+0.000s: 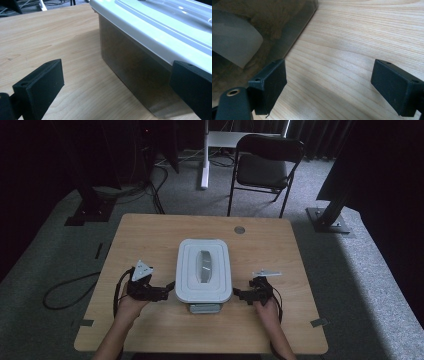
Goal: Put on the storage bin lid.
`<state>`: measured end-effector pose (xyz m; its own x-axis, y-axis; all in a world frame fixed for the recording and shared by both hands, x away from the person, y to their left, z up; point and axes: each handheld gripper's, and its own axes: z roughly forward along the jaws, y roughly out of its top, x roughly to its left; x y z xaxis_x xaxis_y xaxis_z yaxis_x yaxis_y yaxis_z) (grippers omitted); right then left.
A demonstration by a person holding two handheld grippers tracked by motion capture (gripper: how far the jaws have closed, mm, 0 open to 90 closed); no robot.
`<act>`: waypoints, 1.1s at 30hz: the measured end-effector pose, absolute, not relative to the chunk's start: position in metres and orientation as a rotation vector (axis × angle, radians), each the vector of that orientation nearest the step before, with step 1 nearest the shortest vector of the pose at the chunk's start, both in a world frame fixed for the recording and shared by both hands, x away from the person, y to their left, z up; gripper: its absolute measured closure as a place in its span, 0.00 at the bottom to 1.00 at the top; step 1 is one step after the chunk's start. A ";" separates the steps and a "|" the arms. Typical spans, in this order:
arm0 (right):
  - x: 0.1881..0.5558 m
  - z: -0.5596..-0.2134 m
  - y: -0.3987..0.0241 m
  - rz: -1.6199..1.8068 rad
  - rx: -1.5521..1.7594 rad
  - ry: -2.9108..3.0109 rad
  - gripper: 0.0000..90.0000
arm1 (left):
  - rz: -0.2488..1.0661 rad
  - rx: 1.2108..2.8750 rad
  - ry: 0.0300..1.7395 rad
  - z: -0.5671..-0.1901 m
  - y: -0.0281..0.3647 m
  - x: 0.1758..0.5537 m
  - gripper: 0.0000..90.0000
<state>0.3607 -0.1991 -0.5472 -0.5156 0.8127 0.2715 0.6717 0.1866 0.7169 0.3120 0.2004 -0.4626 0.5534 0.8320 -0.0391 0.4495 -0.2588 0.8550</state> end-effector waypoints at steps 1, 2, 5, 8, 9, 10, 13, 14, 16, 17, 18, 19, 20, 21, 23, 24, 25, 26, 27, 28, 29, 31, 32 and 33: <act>0.360 -0.547 -0.200 1.238 1.447 2.280 0.14 | 0.542 1.901 1.044 -0.464 0.202 0.312 0.01; 0.360 -0.547 -0.200 1.238 1.447 2.280 0.14 | 0.542 1.901 1.044 -0.464 0.202 0.312 0.01; 0.359 -0.546 -0.203 1.244 1.457 2.269 0.14 | 0.536 1.903 1.080 -0.470 0.211 0.311 0.01; 0.357 -0.548 -0.209 1.243 1.466 2.263 0.14 | 0.538 1.912 1.109 -0.481 0.224 0.309 0.01; 0.357 -0.548 -0.209 1.243 1.466 2.263 0.14 | 0.538 1.912 1.109 -0.481 0.224 0.309 0.01; 0.357 -0.548 -0.212 1.237 1.466 2.256 0.14 | 0.546 1.907 1.122 -0.486 0.229 0.309 0.01; 0.357 -0.547 -0.215 1.235 1.466 2.249 0.14 | 0.546 1.899 1.137 -0.490 0.233 0.308 0.01; 0.357 -0.547 -0.216 1.237 1.469 2.244 0.14 | 0.547 1.885 1.142 -0.492 0.235 0.307 0.01; 0.356 -0.546 -0.218 1.235 1.468 2.245 0.14 | 0.547 1.880 1.156 -0.497 0.239 0.306 0.01; 0.356 -0.545 -0.218 1.229 1.462 2.243 0.14 | 0.546 1.886 1.156 -0.500 0.241 0.306 0.01; 0.355 -0.544 -0.218 1.232 1.458 2.241 0.14 | 0.549 1.885 1.156 -0.503 0.242 0.306 0.01; 0.354 -0.544 -0.219 1.231 1.453 2.241 0.14 | 0.551 1.886 1.155 -0.505 0.244 0.306 0.01; 0.353 -0.543 -0.219 1.231 1.442 2.234 0.14 | 0.542 1.872 1.164 -0.511 0.246 0.305 0.01; 0.353 -0.543 -0.219 1.231 1.442 2.234 0.14 | 0.542 1.872 1.164 -0.511 0.246 0.305 0.01; 0.352 -0.542 -0.220 1.241 1.440 2.226 0.14 | 0.532 1.880 1.167 -0.515 0.248 0.304 0.01; 0.351 -0.542 -0.220 1.240 1.438 2.221 0.14 | 0.528 1.887 1.164 -0.517 0.248 0.303 0.01; 0.351 -0.542 -0.220 1.240 1.438 2.221 0.14 | 0.525 1.891 1.161 -0.519 0.248 0.303 0.01; 0.348 -0.542 -0.221 1.244 1.431 2.211 0.14 | 0.514 1.895 1.156 -0.522 0.248 0.302 0.01; 0.348 -0.542 -0.221 1.244 1.431 2.211 0.14 | 0.514 1.895 1.156 -0.522 0.248 0.302 0.01; 0.347 -0.544 -0.221 1.233 1.422 2.212 0.14 | 0.511 1.900 1.150 -0.524 0.248 0.301 0.01; 0.347 -0.544 -0.221 1.233 1.422 2.212 0.14 | 0.511 1.900 1.150 -0.524 0.248 0.301 0.01; 0.346 -0.547 -0.222 1.226 1.429 2.216 0.14 | 0.502 1.903 1.147 -0.526 0.248 0.300 0.01; 0.346 -0.549 -0.222 1.215 1.432 2.217 0.14 | 0.501 1.906 1.146 -0.528 0.248 0.299 0.01; 0.346 -0.549 -0.222 1.215 1.432 2.217 0.14 | 0.501 1.906 1.146 -0.528 0.248 0.299 0.01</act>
<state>0.3459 -0.2218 -0.5493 -0.4933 0.8395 0.2279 0.6436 0.1760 0.7449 0.2985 0.2478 -0.5277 0.5028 0.8609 -0.0782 0.5271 -0.2337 0.8170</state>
